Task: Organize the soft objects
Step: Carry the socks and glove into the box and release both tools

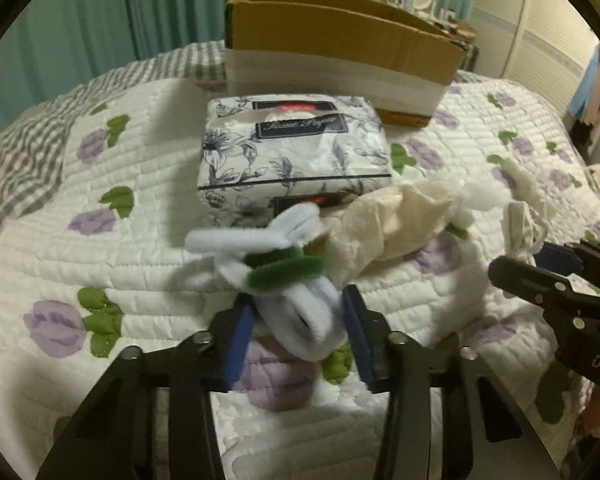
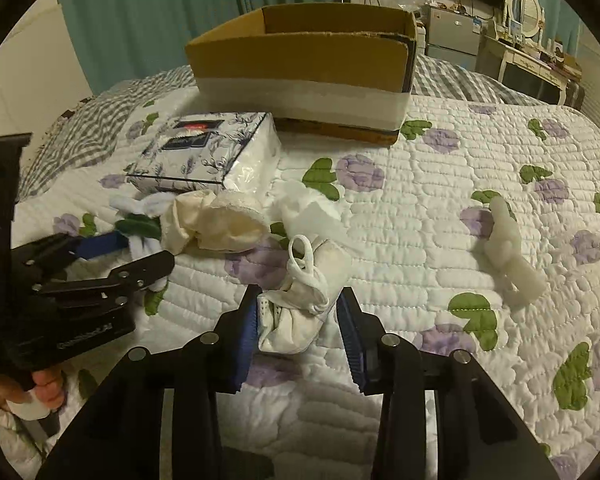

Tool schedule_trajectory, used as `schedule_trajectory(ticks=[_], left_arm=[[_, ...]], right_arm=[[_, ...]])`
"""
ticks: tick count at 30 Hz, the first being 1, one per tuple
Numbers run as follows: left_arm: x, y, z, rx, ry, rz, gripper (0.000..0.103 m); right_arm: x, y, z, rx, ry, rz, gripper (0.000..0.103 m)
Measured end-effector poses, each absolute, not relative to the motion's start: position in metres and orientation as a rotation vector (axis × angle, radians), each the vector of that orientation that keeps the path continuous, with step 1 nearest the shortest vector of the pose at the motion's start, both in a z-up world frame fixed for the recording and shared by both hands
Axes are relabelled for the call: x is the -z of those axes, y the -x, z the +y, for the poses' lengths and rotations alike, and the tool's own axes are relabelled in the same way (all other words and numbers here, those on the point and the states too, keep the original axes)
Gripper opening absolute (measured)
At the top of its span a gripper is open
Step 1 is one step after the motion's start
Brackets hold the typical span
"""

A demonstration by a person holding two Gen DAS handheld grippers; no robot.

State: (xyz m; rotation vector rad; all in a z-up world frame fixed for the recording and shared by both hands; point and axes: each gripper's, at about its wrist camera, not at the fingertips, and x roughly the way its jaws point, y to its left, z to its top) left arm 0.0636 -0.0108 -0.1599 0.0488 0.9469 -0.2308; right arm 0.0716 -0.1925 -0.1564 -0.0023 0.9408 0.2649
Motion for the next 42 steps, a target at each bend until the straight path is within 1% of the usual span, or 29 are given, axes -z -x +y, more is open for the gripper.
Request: schedule_trajectory(ticks=[3,10,15,22,29,33,36,42], left_arm=[[0.151,-0.056,-0.007,0.248,-0.020,0.935,0.034],[0.110,-0.033,0.001,0.289,0.029,0.840,0.032],[0.074,-0.027,-0.003,0.295,0.003,0.764,0.032],[0.016,-0.050,-0.021,0.284,-0.057,0.657,0.032],[-0.020,-0.100,-0.038,0.287,-0.088,0.605,0.032],[-0.025,-0.129,-0.043,0.286,-0.115,0.594,0.032],[-0.019,-0.155,-0.046,0.285,-0.134,0.598,0.032],[0.014,-0.206,-0.052,0.255,-0.129,0.664,0.032]], right_arm=[[0.152,-0.069,-0.192,-0.267,0.003,0.933,0.038],[0.132,-0.058,-0.190,-0.282,0.002,0.891,0.038],[0.110,-0.052,-0.191,-0.300,-0.004,0.852,0.038],[0.062,-0.065,-0.197,-0.314,0.022,0.769,0.038],[0.008,-0.104,-0.209,-0.297,0.024,0.684,0.038],[-0.016,-0.140,-0.214,-0.281,0.022,0.645,0.038],[-0.026,-0.169,-0.213,-0.274,0.024,0.636,0.038],[-0.020,-0.235,-0.209,-0.267,0.013,0.654,0.038]])
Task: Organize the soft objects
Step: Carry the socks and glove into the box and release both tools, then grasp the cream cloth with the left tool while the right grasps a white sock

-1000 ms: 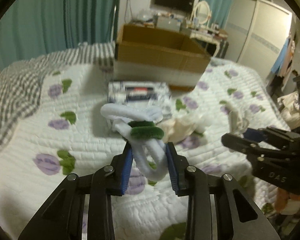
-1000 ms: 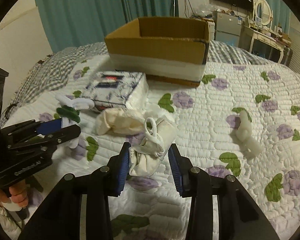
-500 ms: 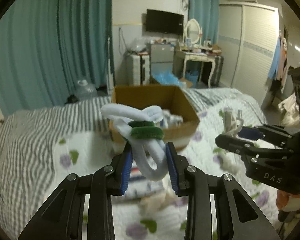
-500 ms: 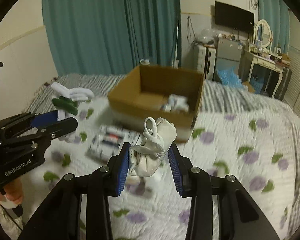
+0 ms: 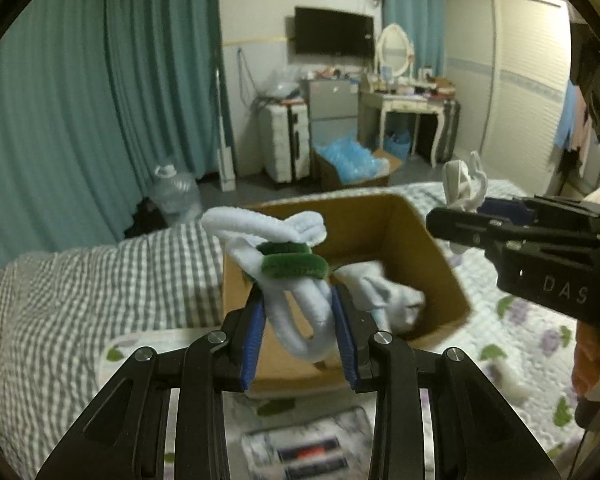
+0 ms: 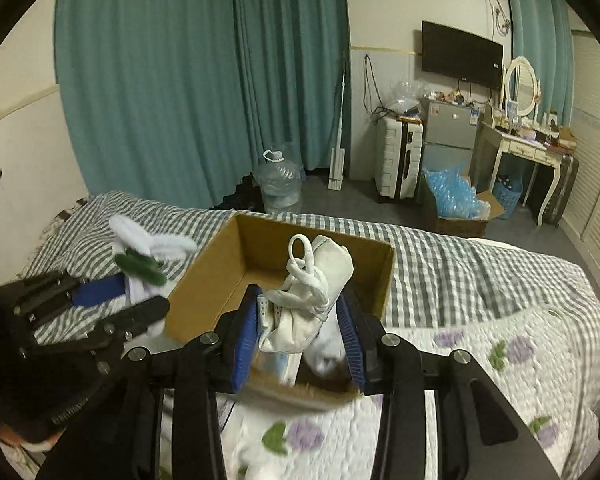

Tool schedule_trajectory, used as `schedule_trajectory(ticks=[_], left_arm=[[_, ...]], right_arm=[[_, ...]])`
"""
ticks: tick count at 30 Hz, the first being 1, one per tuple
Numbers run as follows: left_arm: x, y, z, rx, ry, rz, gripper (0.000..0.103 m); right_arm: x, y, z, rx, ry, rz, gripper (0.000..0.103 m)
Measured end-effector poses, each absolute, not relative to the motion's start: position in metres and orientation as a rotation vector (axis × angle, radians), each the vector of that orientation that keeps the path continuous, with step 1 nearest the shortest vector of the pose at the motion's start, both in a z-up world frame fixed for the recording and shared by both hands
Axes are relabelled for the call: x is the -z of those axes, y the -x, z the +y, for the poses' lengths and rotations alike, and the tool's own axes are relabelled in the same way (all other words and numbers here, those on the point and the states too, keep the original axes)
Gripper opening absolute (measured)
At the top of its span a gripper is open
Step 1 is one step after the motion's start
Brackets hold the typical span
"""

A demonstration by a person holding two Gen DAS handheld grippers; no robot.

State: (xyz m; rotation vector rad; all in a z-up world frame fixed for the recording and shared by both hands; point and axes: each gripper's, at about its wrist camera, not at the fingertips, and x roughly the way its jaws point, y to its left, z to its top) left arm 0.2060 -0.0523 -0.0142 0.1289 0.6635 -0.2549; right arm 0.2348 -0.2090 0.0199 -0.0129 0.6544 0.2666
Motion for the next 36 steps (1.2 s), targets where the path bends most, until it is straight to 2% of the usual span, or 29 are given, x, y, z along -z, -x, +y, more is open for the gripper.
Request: schedule_trajectory(ticks=[11,12,13,14,16,17,21,27,28,30,36], left_arm=[[0.060,-0.254,-0.065,0.278,-0.167,0.720,0.036],[0.060,-0.255,-0.067,0.276,-0.169,0.724,0.038],[0.060,-0.253,-0.069,0.273,-0.170,0.722,0.046],[0.059,-0.252,-0.069,0.270,-0.170,0.713,0.051],[0.054,-0.246,-0.070,0.263,-0.167,0.685,0.078],[0.049,-0.243,-0.070,0.252,-0.166,0.664,0.081],[0.024,-0.229,-0.066,0.244,-0.146,0.621,0.081],[-0.047,-0.178,-0.058,0.233,-0.115,0.498,0.082],[-0.055,-0.170,-0.058,0.228,-0.118,0.481,0.087],[-0.076,-0.147,-0.057,0.205,-0.130,0.433,0.091],[-0.120,-0.089,-0.048,0.175,-0.150,0.369,0.091]], right_arm=[[0.043,-0.321,-0.202,-0.299,-0.022,0.762,0.039],[0.048,-0.325,-0.202,-0.305,-0.027,0.770,0.042],[0.050,-0.326,-0.200,-0.307,-0.031,0.778,0.050],[0.051,-0.327,-0.201,-0.306,-0.036,0.779,0.065],[0.052,-0.327,-0.206,-0.298,-0.053,0.770,0.079],[0.049,-0.326,-0.209,-0.294,-0.063,0.759,0.079],[0.029,-0.314,-0.222,-0.253,-0.064,0.720,0.089],[-0.029,-0.271,-0.238,-0.200,-0.036,0.638,0.094],[-0.040,-0.261,-0.239,-0.194,-0.027,0.621,0.094],[-0.063,-0.238,-0.243,-0.185,-0.013,0.590,0.095],[-0.121,-0.164,-0.249,-0.162,0.025,0.512,0.100]])
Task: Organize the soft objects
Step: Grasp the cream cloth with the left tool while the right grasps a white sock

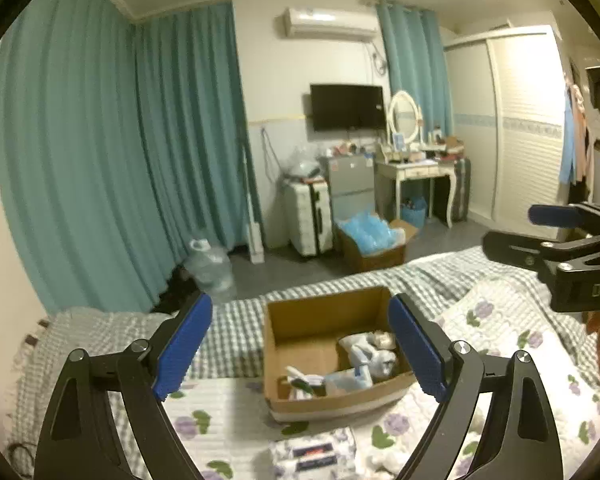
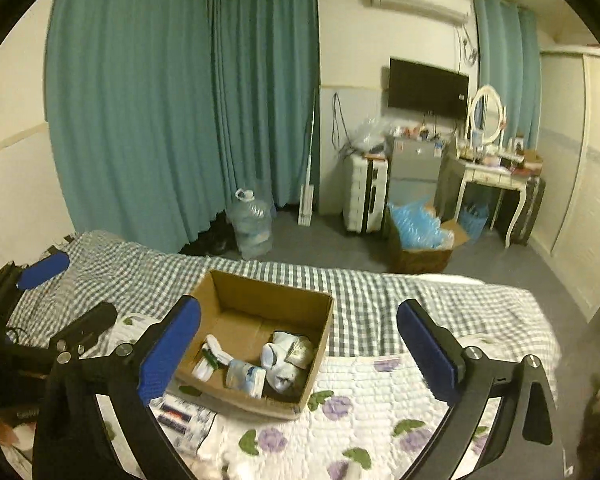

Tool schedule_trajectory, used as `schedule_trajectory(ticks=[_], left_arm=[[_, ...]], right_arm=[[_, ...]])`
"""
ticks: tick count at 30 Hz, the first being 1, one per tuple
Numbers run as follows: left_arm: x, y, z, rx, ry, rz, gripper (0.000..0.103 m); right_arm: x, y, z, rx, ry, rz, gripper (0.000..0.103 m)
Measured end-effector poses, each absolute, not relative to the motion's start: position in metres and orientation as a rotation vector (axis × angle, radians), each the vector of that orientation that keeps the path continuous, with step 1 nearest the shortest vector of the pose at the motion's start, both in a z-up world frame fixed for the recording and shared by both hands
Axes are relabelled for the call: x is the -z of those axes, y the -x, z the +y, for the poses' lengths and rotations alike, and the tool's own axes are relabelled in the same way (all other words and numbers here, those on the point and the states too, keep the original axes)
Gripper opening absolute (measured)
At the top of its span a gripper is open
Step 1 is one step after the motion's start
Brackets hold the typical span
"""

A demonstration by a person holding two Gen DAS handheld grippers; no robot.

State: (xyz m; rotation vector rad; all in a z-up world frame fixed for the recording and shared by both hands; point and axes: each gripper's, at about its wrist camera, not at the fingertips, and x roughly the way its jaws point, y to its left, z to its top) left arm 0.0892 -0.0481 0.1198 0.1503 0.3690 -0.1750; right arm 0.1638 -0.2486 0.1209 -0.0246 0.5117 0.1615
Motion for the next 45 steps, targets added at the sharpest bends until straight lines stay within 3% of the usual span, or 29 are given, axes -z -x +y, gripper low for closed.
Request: schedule_trajectory(ticks=[6,13,22,32,40,45], left_arm=[[-0.127,-0.041,-0.036,0.161,-0.154,0.335,0.091],[-0.107,-0.013,-0.025,0.140,-0.147,0.341,0.091],[-0.024,-0.039,-0.005,0.071,-0.057,0.459,0.091],[0.094,-0.066,0.003,0.012,-0.023,0.708,0.091],[0.123,-0.068,0.003,0.012,-0.043,0.781,0.091],[0.133,-0.071,-0.006,0.037,-0.074,0.802,0.091]], right_arm=[[-0.152,-0.096,-0.244,-0.164,0.052,0.468,0.101],[-0.141,-0.046,-0.218,-0.213,0.105,0.459,0.101],[-0.055,-0.050,-0.198,-0.258,0.080,0.538,0.101],[0.065,-0.095,-0.188,-0.268,0.064,0.708,0.101],[0.132,-0.117,-0.179,-0.295,0.069,0.863,0.101],[0.140,-0.119,-0.193,-0.284,0.025,0.886,0.101]])
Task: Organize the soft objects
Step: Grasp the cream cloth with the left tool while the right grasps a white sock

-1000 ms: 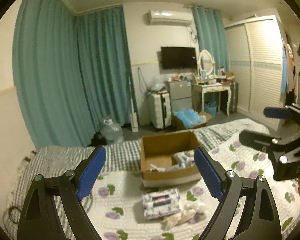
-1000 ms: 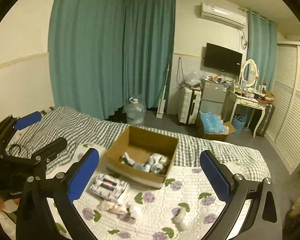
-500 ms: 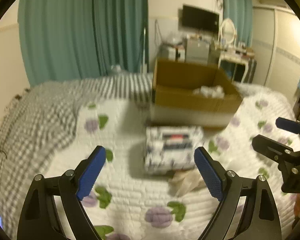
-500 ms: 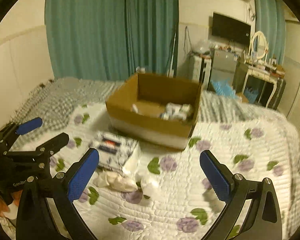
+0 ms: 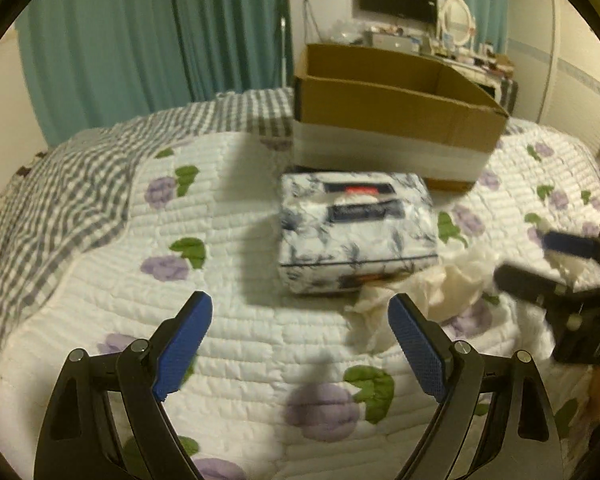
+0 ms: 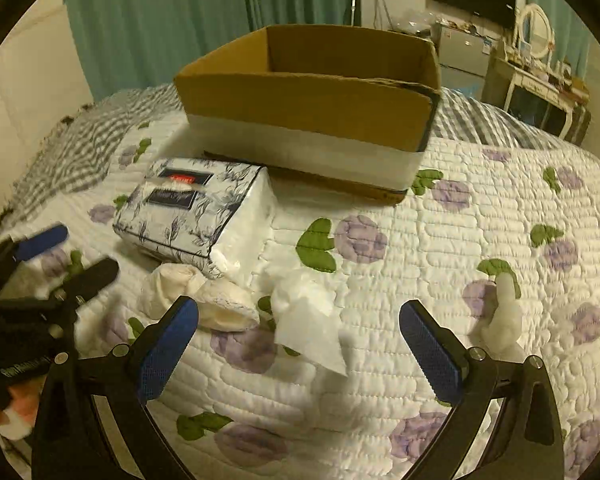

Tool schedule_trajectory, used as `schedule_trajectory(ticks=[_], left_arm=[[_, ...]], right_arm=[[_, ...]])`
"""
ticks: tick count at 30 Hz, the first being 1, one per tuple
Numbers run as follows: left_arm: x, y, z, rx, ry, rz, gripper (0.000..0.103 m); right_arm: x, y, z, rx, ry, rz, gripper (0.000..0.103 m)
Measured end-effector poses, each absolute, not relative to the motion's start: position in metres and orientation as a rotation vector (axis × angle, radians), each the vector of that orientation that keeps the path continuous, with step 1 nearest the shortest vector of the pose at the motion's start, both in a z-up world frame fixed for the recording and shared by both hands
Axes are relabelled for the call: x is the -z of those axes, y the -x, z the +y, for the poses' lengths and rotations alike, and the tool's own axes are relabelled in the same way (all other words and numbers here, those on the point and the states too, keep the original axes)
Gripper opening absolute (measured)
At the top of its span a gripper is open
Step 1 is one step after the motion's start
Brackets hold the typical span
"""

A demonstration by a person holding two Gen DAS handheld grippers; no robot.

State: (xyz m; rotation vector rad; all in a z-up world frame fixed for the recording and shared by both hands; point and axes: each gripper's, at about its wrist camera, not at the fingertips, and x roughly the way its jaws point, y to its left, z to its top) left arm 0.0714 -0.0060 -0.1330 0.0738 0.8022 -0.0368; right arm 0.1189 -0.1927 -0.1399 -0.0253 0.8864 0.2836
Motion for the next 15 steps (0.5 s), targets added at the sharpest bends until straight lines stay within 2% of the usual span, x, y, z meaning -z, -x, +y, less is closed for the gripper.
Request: schedule_trajectory(ticks=[5,11,15], left_arm=[[0.138,-0.071,-0.013,0.064,-0.081,0.821,0.091],[0.140,-0.069,-0.016,0.096,-0.050,0.839,0.091],[0.140,-0.068,-0.020,0.111,-0.048,0.846,0.091]], right_arm=[[0.136,-0.119,-0.210,-0.261,-0.030,0.865,0.100],[0.161,-0.142,-0.214,-0.232,-0.049,0.963,0.074],[0.171,-0.150,-0.205,-0.293,-0.051,0.992,0.066]])
